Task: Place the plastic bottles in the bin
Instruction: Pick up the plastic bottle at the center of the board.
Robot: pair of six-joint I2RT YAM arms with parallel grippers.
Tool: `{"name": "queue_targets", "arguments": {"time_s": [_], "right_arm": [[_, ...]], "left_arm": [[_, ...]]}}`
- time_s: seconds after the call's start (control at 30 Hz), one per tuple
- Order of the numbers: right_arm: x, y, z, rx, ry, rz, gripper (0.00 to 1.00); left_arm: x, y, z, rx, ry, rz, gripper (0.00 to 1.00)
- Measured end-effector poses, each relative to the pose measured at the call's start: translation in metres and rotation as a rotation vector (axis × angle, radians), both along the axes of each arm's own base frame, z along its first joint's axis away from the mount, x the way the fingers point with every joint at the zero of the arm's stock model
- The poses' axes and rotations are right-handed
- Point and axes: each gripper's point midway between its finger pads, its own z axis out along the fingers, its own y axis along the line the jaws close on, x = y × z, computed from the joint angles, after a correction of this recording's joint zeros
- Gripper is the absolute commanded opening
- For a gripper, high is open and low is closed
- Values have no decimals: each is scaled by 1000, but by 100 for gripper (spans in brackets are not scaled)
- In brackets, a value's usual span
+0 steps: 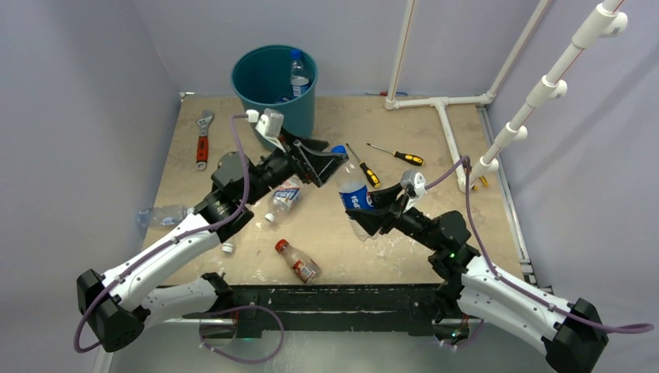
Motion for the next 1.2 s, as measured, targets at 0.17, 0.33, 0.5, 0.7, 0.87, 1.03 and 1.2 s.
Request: {"name": "queue_targets", "arguments": {"time_s": [0.17, 0.33, 0.5, 0.7, 0.87, 1.03, 1.2], "right_arm": [[0, 0, 0, -3, -8, -2, 41], [0, -1, 0, -7, -17, -5, 40], [1, -1, 0, -10, -21, -7, 40], [1, 0, -1, -12, -22, -7, 40], [1, 0, -1, -14, -22, -7, 42], [2, 1, -3, -22, -21, -7, 67], [4, 2, -9, -40, 11, -7, 99]], "left_arm": [[-3, -14, -9, 20, 30, -69, 77], [-6, -20, -8, 20, 42, -111, 63], [-9, -22, -8, 18, 47, -130, 53], [-10, -24, -11, 24, 50, -144, 47], [-8, -27, -15, 32, 59, -148, 28], [-8, -27, -15, 28, 65, -148, 0], [-5, -25, -15, 39, 59, -129, 0]]}}
